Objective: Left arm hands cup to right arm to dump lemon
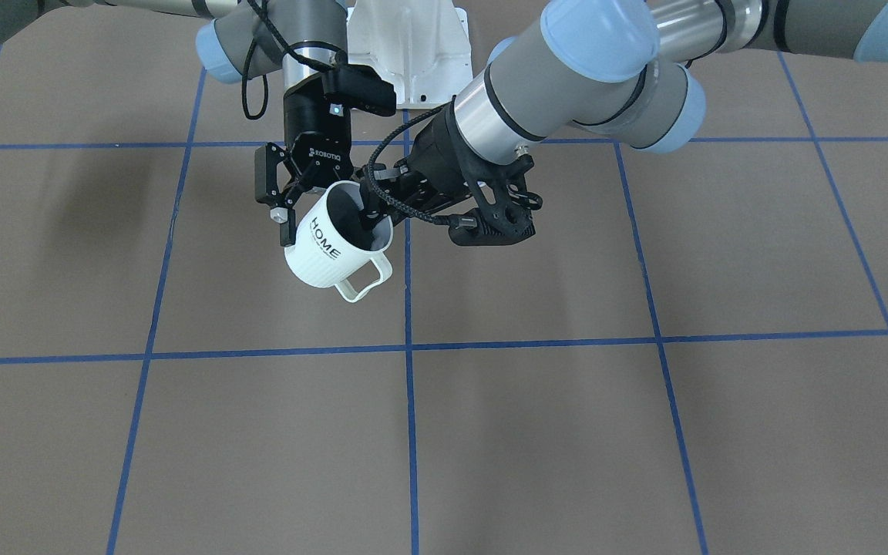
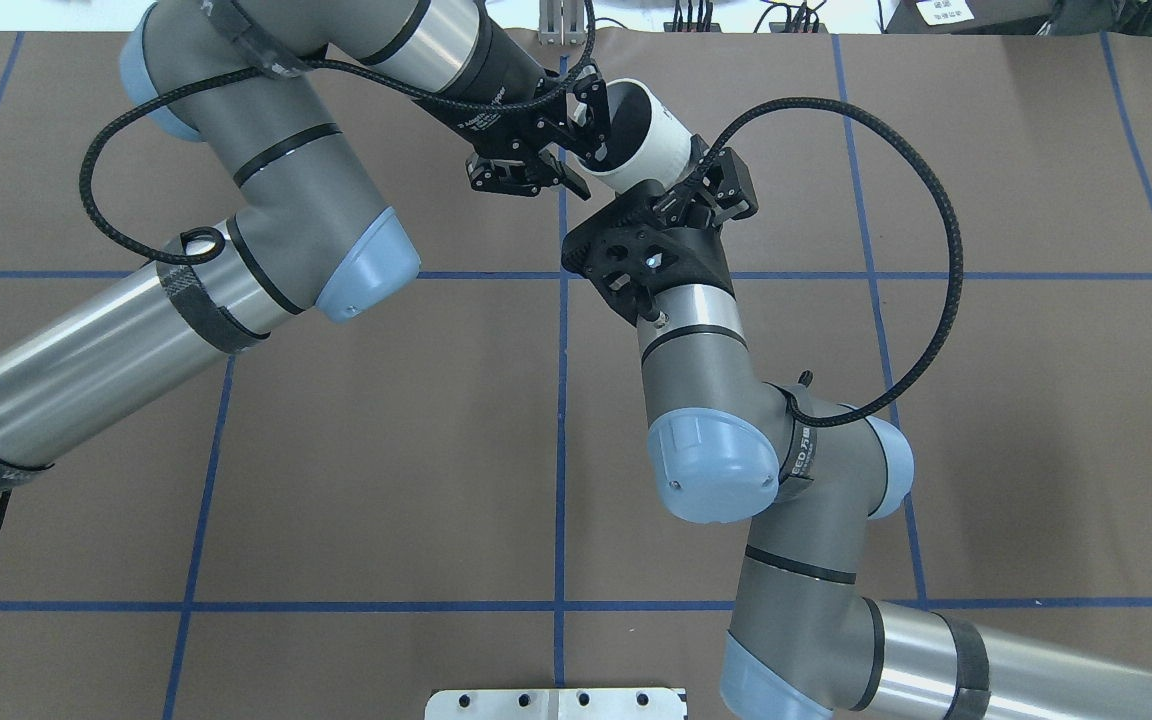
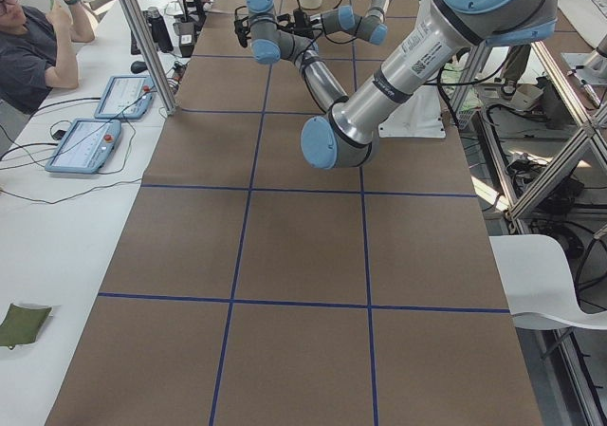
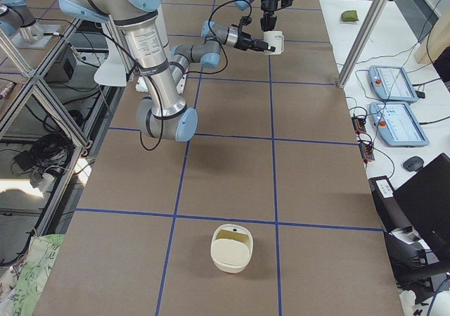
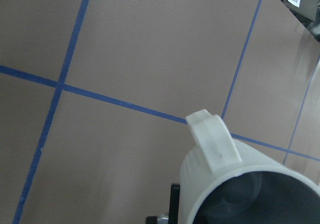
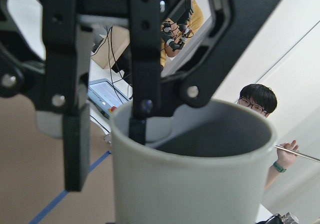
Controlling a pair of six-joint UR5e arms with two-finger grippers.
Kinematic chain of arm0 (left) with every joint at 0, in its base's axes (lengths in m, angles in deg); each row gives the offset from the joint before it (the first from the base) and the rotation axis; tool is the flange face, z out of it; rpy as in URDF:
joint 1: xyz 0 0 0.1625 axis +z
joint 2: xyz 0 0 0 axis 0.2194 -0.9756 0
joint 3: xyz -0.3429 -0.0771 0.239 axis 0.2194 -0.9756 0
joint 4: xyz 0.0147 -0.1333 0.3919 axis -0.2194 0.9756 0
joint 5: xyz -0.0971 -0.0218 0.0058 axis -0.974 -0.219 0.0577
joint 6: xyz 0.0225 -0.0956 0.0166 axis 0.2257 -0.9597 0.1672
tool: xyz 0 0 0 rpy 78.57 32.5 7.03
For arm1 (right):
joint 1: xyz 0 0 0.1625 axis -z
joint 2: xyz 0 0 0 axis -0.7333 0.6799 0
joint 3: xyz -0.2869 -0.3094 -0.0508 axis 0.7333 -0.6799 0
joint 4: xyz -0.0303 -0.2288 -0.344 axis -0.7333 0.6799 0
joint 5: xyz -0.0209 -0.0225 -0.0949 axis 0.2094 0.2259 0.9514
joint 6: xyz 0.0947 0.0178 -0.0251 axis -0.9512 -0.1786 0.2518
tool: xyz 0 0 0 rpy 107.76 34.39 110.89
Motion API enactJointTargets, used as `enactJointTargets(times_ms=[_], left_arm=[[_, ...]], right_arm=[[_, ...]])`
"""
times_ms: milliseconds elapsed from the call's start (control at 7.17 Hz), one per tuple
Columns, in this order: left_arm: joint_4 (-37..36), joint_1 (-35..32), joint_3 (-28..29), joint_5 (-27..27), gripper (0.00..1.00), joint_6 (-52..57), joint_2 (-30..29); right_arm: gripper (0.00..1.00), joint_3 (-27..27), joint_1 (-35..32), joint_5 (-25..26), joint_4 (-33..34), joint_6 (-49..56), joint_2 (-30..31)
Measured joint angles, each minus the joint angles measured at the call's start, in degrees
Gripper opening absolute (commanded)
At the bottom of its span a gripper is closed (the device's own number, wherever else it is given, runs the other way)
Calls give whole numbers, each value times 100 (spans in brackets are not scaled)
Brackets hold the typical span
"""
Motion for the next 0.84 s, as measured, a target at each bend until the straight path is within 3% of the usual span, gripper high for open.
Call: enactJointTargets(times_ms=[139,279,418,837], left_arm=[[-1,2,0,2,1,4,-1],[-6,2,0,2,0,-4,-5],[-12,0,0,0,0,-25,-13],[-46,-19,31,-28,0,-42,-10]], right_arm=[[44,-3,4,0,0,0,0],[96,-9,7,-1,0,0,0],[100,-13,11,-1,-1,-1,0],[100,-2,8,-6,-2,0,19]])
